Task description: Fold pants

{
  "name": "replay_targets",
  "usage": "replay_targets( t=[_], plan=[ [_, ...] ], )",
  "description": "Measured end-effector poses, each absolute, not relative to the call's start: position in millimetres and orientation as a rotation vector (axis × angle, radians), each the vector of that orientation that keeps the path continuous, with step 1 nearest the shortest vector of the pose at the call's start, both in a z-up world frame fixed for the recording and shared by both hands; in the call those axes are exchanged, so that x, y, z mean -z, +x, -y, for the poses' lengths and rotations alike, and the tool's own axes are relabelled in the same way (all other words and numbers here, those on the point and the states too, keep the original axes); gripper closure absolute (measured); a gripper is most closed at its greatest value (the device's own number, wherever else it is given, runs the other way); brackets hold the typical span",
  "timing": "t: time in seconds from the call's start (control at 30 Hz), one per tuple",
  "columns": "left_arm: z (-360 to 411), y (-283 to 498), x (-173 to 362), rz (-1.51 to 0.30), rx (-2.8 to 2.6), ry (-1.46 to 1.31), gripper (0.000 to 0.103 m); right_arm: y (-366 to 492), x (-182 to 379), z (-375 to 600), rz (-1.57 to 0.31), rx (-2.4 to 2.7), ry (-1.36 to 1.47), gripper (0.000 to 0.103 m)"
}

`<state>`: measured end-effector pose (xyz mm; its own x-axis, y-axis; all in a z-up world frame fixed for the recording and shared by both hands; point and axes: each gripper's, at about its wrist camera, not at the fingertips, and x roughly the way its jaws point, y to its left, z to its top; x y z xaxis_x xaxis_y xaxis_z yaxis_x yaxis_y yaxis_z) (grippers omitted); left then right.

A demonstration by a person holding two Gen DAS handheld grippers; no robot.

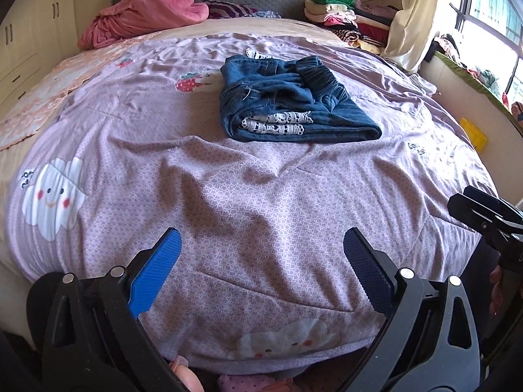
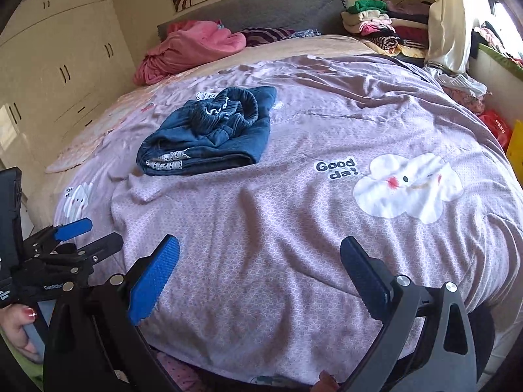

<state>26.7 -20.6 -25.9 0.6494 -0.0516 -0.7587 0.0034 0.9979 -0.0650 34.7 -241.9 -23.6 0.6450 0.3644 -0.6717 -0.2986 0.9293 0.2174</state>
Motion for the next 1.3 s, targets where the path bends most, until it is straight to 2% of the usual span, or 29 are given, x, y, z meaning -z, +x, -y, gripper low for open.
replay_targets(
  t=[1.3],
  plan=[
    [14.5,23.1,21.5,-0.869,0.018,-0.090,0.010,32.8,15.3,237.6,-0.773,-0.363,0.056,0.005]
  ],
)
